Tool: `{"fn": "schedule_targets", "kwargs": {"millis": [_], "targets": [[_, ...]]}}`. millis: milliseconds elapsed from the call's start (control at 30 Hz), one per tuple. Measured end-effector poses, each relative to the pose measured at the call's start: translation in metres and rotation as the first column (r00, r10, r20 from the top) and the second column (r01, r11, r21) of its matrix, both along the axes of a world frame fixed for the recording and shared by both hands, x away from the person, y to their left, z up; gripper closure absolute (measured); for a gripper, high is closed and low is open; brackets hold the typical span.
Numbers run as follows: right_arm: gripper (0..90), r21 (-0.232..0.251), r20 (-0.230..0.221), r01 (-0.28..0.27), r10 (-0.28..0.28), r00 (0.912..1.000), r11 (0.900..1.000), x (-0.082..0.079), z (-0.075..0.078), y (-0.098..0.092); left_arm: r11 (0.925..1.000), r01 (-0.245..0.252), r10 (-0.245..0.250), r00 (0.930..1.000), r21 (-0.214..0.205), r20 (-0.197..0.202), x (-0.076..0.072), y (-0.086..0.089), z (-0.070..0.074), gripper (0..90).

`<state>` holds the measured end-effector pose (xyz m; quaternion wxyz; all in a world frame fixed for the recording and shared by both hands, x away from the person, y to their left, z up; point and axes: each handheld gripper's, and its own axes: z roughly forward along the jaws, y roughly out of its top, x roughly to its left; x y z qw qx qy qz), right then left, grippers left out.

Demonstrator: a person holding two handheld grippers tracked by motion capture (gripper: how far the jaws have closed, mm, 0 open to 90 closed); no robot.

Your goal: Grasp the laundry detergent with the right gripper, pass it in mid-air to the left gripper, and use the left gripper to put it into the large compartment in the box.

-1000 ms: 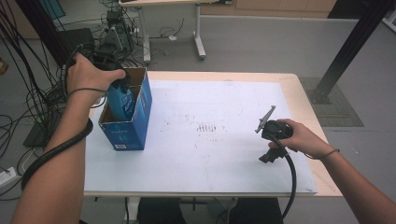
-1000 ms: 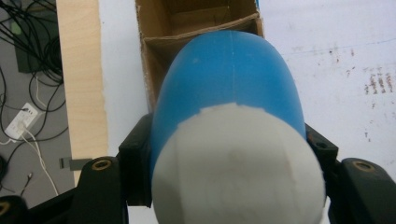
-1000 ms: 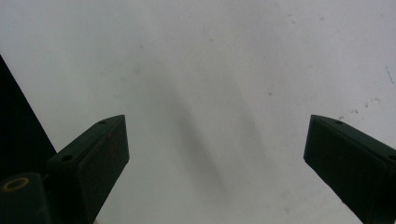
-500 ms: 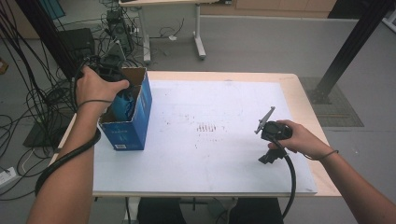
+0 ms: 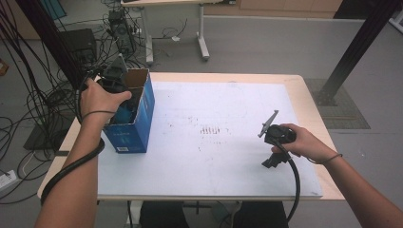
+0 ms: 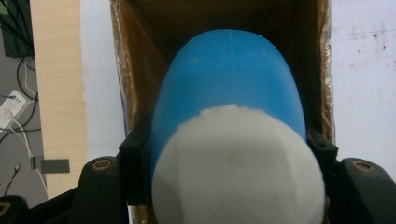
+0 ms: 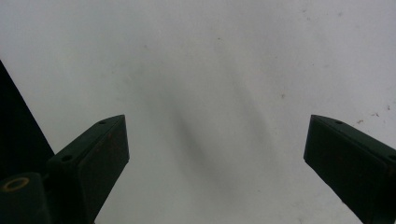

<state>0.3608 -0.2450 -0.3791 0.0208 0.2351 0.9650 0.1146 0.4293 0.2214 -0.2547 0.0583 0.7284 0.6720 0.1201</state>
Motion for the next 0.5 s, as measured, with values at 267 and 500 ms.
{"fn": "schedule_targets", "kwargs": {"millis": [267,500], "targets": [[6.7,0.003,-0.003,0.001,-0.001,1.0,1.0,0.0,-0.002,0.0,1.0,0.004,-0.004,0.9999,-0.004,-0.016,0.001,0.001,-0.008,37.8],[6.7,0.003,-0.009,0.007,-0.007,0.9999,1.0,-0.001,-0.003,0.001,0.9998,0.018,-0.018,0.9991,0.004,-0.039,0.002,-0.002,-0.015,37.8]]}}
